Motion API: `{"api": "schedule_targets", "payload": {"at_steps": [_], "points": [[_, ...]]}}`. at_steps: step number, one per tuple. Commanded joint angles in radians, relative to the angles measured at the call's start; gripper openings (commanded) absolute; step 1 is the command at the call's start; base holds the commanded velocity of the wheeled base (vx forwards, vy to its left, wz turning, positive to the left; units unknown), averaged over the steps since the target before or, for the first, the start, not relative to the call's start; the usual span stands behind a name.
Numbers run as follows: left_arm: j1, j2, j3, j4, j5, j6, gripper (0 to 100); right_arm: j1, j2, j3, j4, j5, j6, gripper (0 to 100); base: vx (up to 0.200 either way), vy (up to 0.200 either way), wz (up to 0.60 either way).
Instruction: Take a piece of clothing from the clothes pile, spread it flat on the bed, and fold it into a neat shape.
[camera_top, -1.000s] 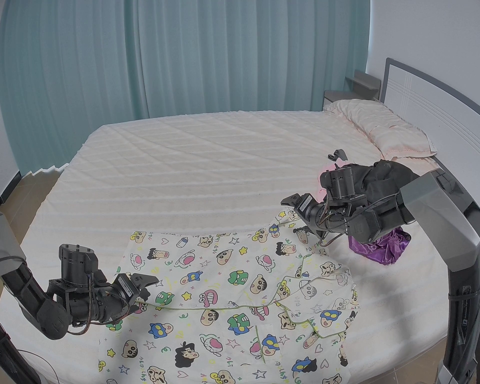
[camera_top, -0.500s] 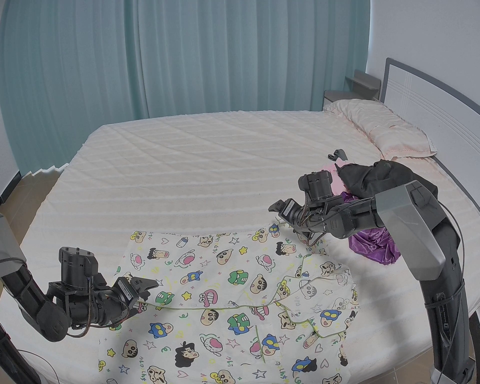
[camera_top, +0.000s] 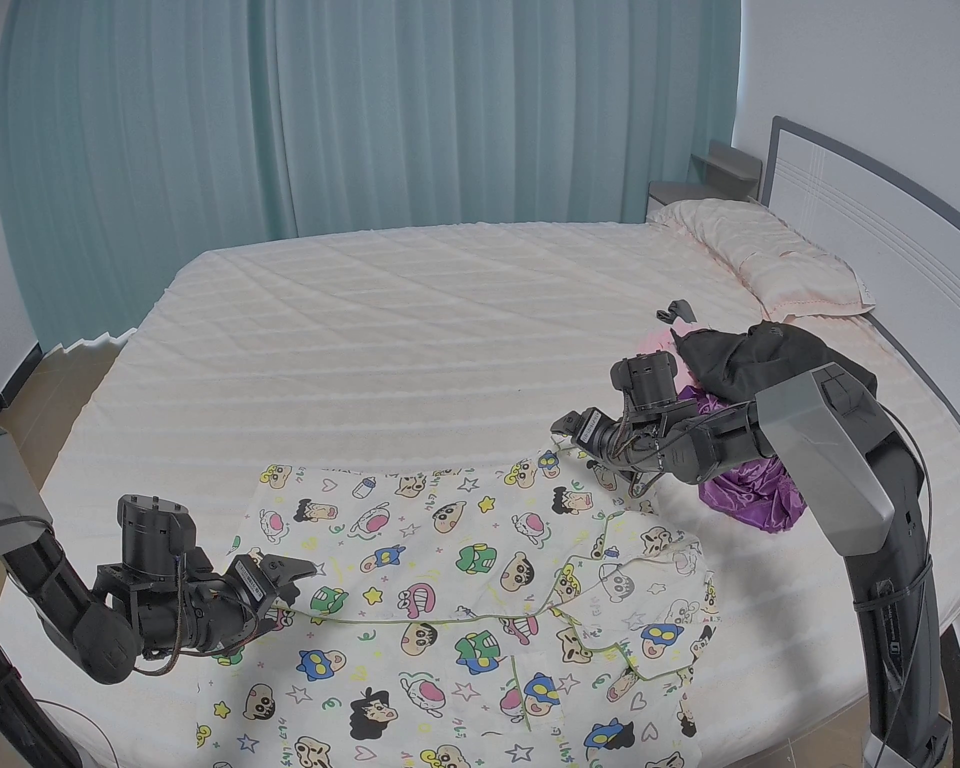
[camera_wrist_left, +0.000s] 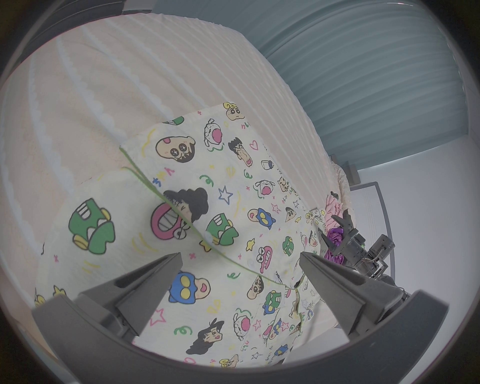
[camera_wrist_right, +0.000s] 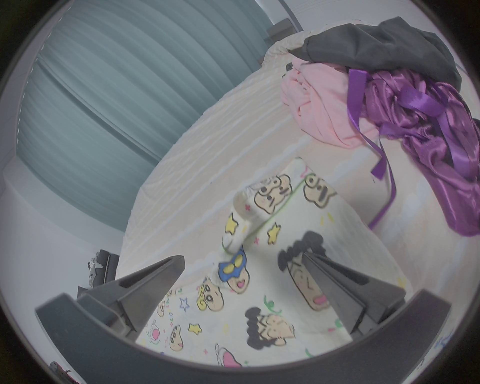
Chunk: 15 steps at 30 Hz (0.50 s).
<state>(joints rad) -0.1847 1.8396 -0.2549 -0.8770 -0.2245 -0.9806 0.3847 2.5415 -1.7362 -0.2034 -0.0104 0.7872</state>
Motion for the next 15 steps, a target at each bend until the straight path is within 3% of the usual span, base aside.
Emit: {"api": "schedule_targets", "payload": {"at_steps": [1, 15], "points": [[-0.001, 0.003, 0.002, 0.000, -0.001, 0.000, 100, 0.008, 0.008, 0.006, -0.027, -0.002, 0.010, 100, 0.000, 0.000, 0.00], [-0.001, 0.013, 0.005, 0.000, 0.001, 0.007, 100, 0.039, 0.052, -0.059, -0.047, 0.000, 0.063, 100, 0.000, 0.000, 0.00]]}}
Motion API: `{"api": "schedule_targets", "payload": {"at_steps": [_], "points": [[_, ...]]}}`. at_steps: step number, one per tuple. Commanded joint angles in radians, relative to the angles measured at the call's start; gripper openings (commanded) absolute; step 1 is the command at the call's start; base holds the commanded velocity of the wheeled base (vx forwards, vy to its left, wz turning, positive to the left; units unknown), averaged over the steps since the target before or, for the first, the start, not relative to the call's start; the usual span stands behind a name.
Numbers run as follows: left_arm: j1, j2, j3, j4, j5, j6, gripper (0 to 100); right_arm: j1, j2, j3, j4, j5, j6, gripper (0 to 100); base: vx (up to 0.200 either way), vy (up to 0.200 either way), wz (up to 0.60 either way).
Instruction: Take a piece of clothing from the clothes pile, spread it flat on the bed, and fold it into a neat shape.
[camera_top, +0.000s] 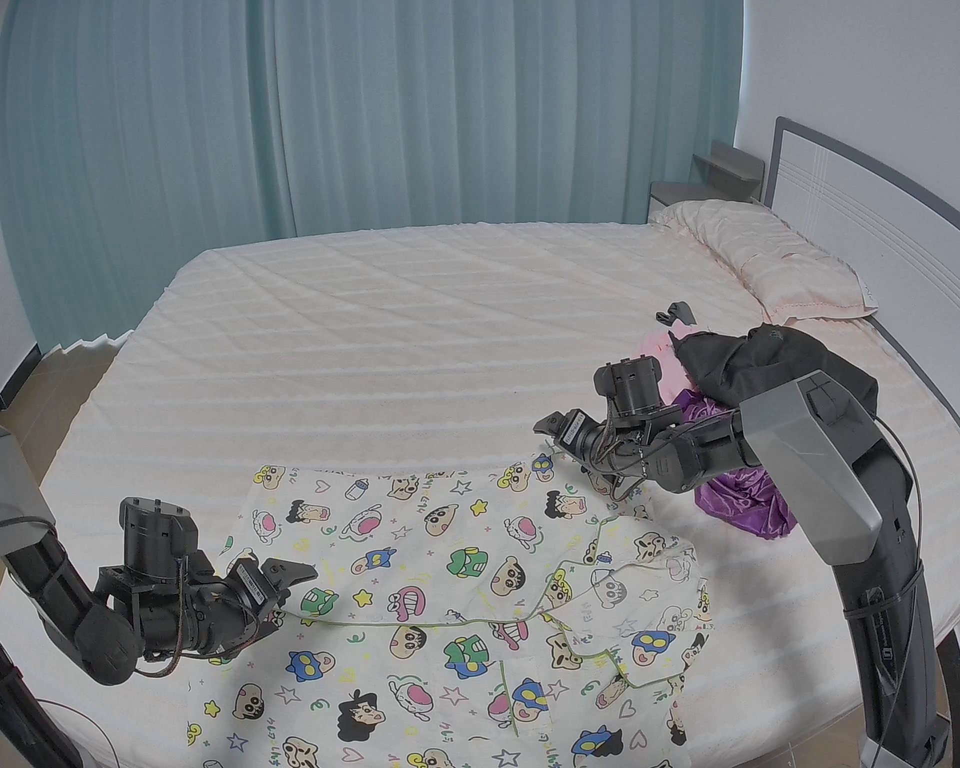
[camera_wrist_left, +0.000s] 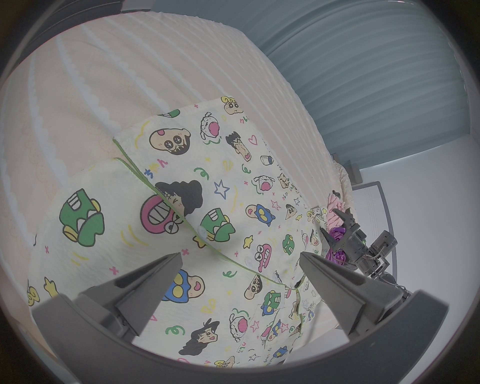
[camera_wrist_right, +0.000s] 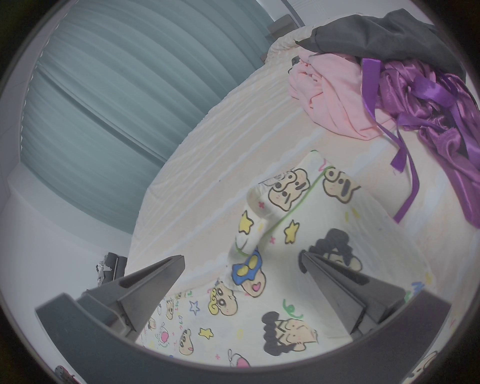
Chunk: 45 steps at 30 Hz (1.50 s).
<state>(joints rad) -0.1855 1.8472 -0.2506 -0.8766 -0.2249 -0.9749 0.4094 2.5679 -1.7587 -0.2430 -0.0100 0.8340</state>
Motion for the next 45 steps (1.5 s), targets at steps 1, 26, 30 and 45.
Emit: {"api": "schedule_targets", "payload": {"at_steps": [1, 26, 30, 45], "points": [[0.000, 0.006, 0.001, -0.001, 0.001, 0.001, 100, 0.020, 0.031, -0.044, -0.007, -0.001, 0.019, 100, 0.000, 0.000, 0.00], [0.000, 0.006, 0.002, -0.001, 0.002, -0.001, 100, 0.031, 0.155, -0.241, -0.105, -0.004, 0.076, 100, 0.000, 0.000, 0.00], [0.000, 0.004, 0.002, -0.001, 0.002, -0.001, 100, 0.034, 0.153, -0.241, -0.147, 0.004, 0.085, 100, 0.000, 0.000, 0.00], [-0.002, 0.006, 0.024, -0.036, 0.002, -0.001, 100, 0.068, 0.123, -0.241, -0.188, 0.005, -0.023, 100, 0.000, 0.000, 0.00]]}}
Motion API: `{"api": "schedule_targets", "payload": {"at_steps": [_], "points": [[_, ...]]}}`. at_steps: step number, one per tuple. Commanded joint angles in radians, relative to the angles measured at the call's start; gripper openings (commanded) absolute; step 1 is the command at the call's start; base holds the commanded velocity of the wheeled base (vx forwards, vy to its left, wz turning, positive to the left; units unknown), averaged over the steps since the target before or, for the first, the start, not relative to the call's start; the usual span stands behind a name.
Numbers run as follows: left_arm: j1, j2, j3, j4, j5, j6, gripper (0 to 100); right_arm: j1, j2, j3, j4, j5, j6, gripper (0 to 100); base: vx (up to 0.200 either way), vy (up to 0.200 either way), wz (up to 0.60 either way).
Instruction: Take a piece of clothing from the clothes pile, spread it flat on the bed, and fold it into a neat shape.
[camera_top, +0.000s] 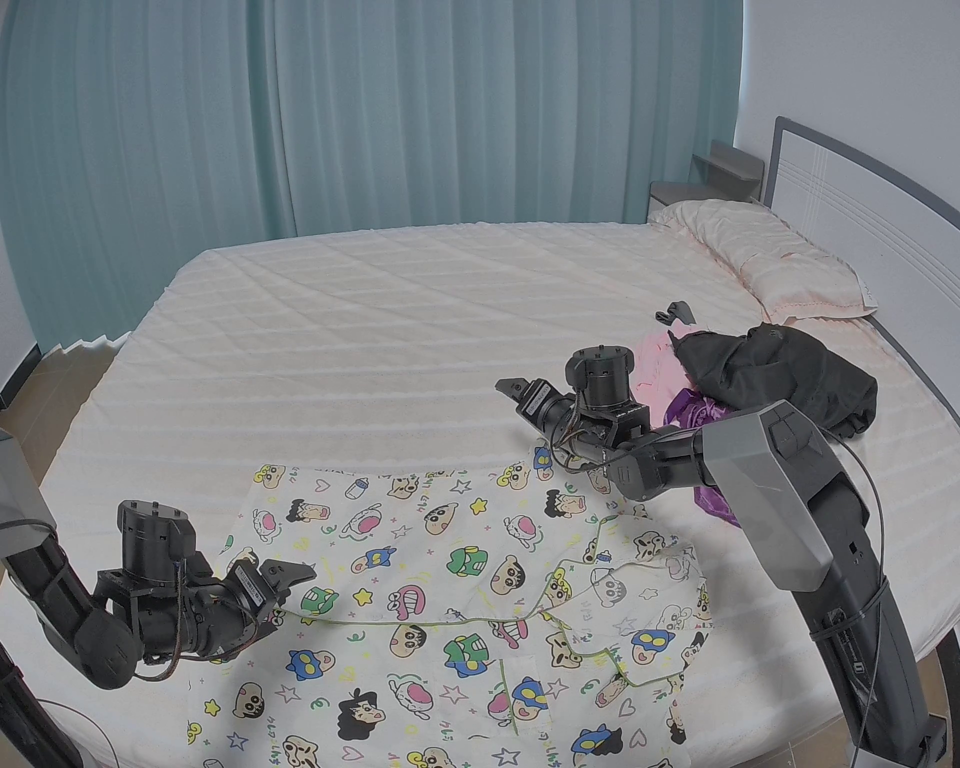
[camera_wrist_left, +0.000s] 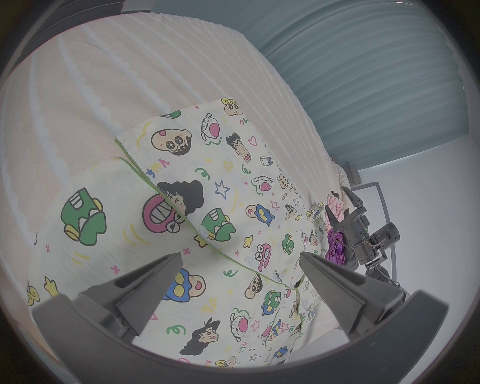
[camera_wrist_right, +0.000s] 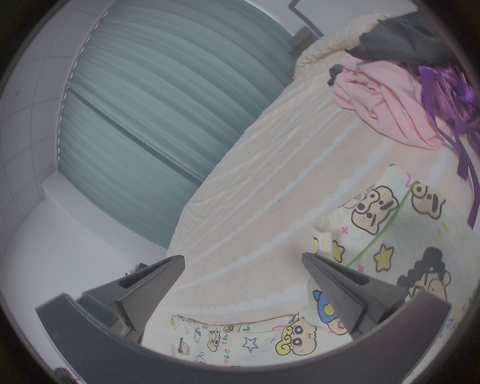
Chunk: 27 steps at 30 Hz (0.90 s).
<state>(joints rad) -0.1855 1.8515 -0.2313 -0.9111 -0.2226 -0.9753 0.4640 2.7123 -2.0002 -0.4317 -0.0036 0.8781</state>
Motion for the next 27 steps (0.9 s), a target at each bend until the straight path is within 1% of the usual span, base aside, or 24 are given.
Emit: {"api": "schedule_targets", "payload": {"at_steps": [1, 2, 6, 11, 14, 15, 19, 27], "points": [[-0.002, 0.002, 0.004, -0.002, 0.000, 0.000, 100, 0.013, -0.022, 0.000, 0.001, -0.001, -0.067, 100, 0.000, 0.000, 0.00], [0.000, 0.002, 0.004, -0.002, 0.000, 0.000, 100, 0.010, -0.040, 0.023, -0.012, -0.001, -0.131, 100, 0.000, 0.000, 0.00], [-0.002, 0.002, 0.004, -0.002, 0.000, 0.000, 100, -0.015, -0.095, 0.115, -0.015, -0.012, -0.203, 100, 0.000, 0.000, 0.00], [0.000, 0.002, 0.004, -0.002, 0.000, 0.001, 100, -0.076, -0.203, 0.255, -0.015, -0.012, -0.235, 100, 0.000, 0.000, 0.00], [0.000, 0.005, 0.004, -0.002, -0.001, 0.000, 100, -0.116, -0.243, 0.327, -0.015, -0.007, -0.268, 100, 0.000, 0.000, 0.00], [0.000, 0.008, 0.004, -0.002, -0.001, 0.000, 100, -0.140, -0.247, 0.347, -0.015, -0.007, -0.289, 100, 0.000, 0.000, 0.00], [-0.002, 0.012, 0.004, -0.002, -0.001, 0.001, 100, -0.182, -0.223, 0.353, 0.014, -0.004, -0.303, 100, 0.000, 0.000, 0.00], [-0.002, 0.020, 0.004, -0.002, -0.001, 0.003, 100, -0.200, -0.128, 0.324, 0.028, -0.004, -0.323, 100, 0.000, 0.000, 0.00]]}}
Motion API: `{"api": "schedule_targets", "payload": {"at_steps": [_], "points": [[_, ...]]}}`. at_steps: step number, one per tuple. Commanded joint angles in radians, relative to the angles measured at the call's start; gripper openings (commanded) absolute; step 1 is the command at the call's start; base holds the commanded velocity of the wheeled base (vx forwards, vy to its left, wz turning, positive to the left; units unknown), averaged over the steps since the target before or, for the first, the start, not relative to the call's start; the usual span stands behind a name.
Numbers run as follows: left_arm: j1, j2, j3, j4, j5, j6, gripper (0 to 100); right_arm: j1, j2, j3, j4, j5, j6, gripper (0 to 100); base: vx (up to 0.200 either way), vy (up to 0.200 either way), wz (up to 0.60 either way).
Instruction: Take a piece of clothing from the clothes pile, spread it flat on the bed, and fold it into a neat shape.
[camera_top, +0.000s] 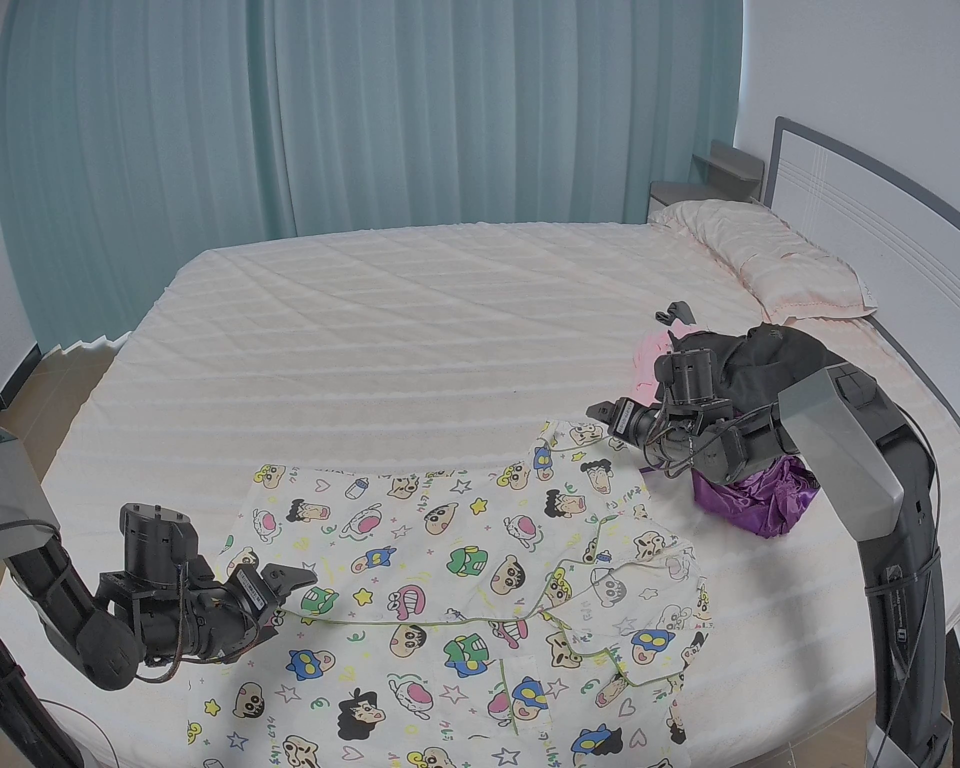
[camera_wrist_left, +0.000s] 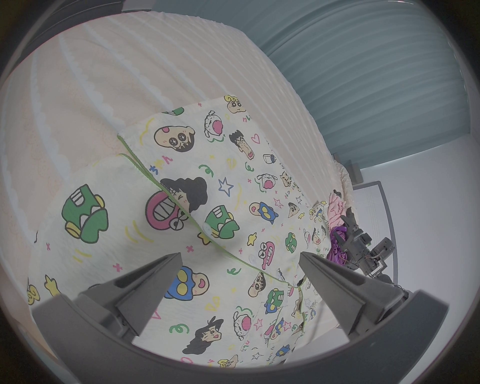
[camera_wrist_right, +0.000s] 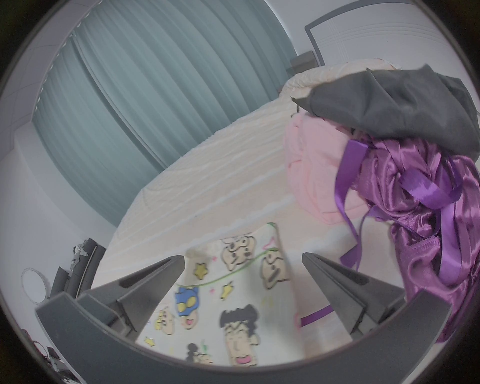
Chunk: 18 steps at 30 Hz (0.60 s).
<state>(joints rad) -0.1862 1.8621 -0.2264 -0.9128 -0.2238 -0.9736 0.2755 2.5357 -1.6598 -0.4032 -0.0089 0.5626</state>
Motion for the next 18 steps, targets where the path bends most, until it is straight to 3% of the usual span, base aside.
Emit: {"api": "schedule_targets", "payload": {"at_steps": [1, 11, 12, 18], "points": [[-0.001, 0.009, -0.001, 0.000, 0.000, 0.001, 100, -0.012, 0.054, -0.023, 0.001, 0.001, -0.007, 100, 0.000, 0.000, 0.00], [-0.003, 0.012, 0.001, -0.001, 0.000, 0.001, 100, -0.004, 0.136, -0.106, 0.052, 0.000, -0.009, 100, 0.000, 0.000, 0.00], [-0.003, 0.012, -0.001, 0.000, 0.000, 0.001, 100, -0.002, 0.138, -0.106, 0.053, 0.000, -0.009, 0, 0.000, 0.000, 0.00], [-0.003, 0.012, -0.001, 0.000, 0.000, 0.001, 100, -0.007, 0.141, -0.113, 0.049, -0.005, -0.007, 0, 0.000, 0.000, 0.00]]}}
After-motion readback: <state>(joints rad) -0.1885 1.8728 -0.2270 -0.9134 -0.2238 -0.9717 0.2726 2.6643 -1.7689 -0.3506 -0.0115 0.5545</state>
